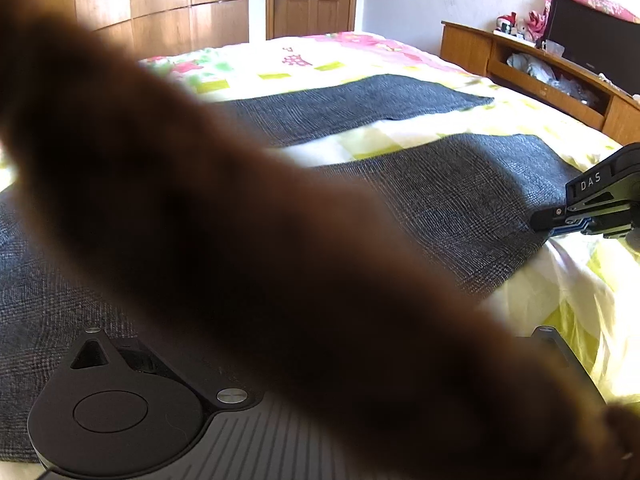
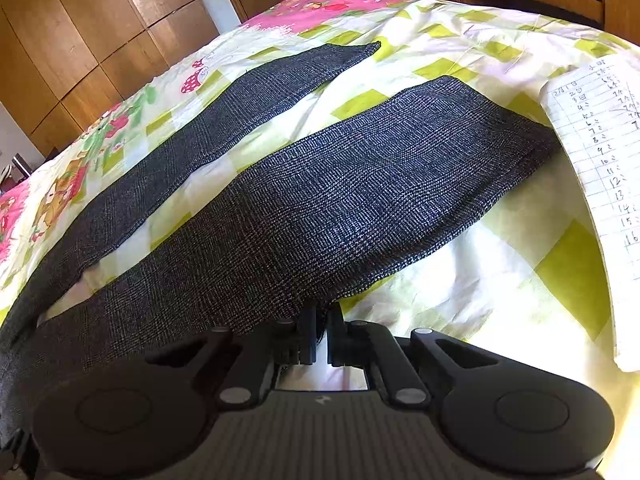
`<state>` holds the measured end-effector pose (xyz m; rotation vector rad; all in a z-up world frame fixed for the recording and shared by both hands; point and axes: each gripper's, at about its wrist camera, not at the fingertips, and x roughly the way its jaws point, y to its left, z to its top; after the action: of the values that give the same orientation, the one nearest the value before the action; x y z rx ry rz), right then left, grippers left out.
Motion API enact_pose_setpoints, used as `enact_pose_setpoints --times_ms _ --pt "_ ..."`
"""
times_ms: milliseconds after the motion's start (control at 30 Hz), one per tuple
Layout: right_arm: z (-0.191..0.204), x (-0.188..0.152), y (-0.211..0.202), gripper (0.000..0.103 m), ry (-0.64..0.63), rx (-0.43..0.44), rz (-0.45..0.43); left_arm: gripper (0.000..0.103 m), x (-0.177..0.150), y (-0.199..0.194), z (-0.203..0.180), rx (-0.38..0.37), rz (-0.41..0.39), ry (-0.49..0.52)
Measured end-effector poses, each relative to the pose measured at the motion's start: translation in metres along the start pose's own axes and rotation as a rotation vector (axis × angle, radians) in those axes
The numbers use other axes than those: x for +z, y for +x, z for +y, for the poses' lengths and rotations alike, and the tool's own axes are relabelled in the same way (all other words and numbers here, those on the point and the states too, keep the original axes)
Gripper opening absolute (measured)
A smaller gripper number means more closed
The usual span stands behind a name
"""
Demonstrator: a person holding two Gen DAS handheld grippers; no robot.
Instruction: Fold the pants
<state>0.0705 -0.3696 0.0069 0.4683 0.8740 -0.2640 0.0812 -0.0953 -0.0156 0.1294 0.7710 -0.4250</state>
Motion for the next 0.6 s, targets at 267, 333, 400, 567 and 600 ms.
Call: enact_pose_setpoints --times_ms 267,333,400,567,600 --pt "0.031 -0.013 -0.033 0.024 -0.169 -0.091 -0.076 0.103 -0.009 -0.038 0.026 0.016 -0.053 0.043" --pt "0.050 -0.023 -0.041 0.026 -0.272 -0.141 -0.115 0.103 -0.012 -0.052 0.049 0.043 -0.070 0.051" --pt "0.069 -0.031 -0.044 0.026 -0.353 -0.153 -0.126 0.103 -0.016 -0.063 0.074 0.095 -0.073 0.062" --pt "0.113 -0.051 -0.046 0.026 -0.499 -0.101 -0.106 0.103 -0.027 -0.070 0.137 0.165 -0.008 -0.019" --pt "0.121 -0.052 -0.048 0.026 -0.526 -0.074 -0.110 0.102 -0.030 -0.067 0.148 0.153 0.027 -0.042"
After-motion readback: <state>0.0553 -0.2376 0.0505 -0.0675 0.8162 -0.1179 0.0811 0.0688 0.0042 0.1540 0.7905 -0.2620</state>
